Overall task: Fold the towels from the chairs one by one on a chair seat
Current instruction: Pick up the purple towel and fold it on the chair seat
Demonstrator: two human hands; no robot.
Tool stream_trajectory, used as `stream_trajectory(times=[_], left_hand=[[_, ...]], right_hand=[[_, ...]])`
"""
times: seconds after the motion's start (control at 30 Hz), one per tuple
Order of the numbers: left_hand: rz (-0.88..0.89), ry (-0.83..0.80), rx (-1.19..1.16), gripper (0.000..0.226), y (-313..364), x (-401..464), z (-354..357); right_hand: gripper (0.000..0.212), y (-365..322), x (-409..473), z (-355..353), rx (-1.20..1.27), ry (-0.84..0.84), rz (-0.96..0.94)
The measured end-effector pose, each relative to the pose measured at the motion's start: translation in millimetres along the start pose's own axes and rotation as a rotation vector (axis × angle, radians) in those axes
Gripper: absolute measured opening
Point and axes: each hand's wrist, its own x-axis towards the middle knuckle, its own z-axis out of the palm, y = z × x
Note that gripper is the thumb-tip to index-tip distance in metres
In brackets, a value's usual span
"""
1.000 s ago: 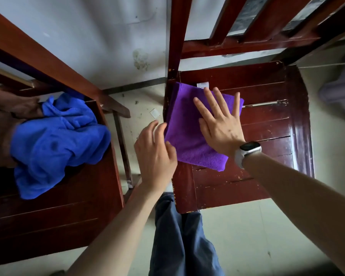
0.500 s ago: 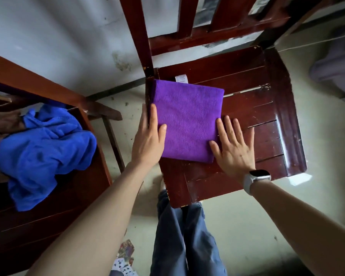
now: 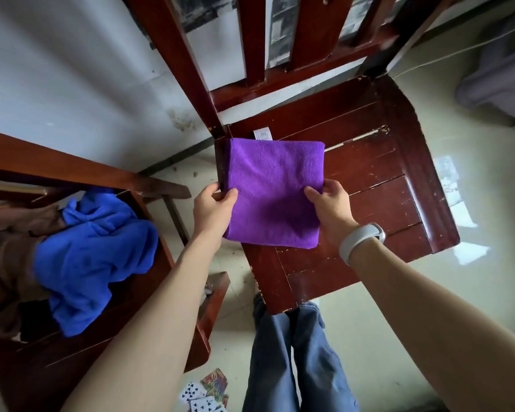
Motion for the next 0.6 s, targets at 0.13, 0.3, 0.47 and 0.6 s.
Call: stream_trajectory(times=[0.13,0.3,0.47,0.6], left_hand=[[0.029,-0.116,-0.073,0.025,14.1,-20.5,-6.6],[0.034,-0.265,-0.079,0.031,38.1,-75.9,-8.4],[0.080,-0.364,0.051,0.034,62.8,-150.2,11.0],[0.274,-0.386,0.267,0.032,96.4,-202.1,48.5]], right_hand=[[0.020,4.2,-20.1,-27.5,0.194,-0.043,0.040],[0.015,5.0,-63.4,-86.5,0.371,-0.130,0.104],[0.030,16.0,-110.0,-161.8,0.514,-0.140,0.115],[0.025,26.8,-138.5,-224.3,0.652,-0.082,0.102]])
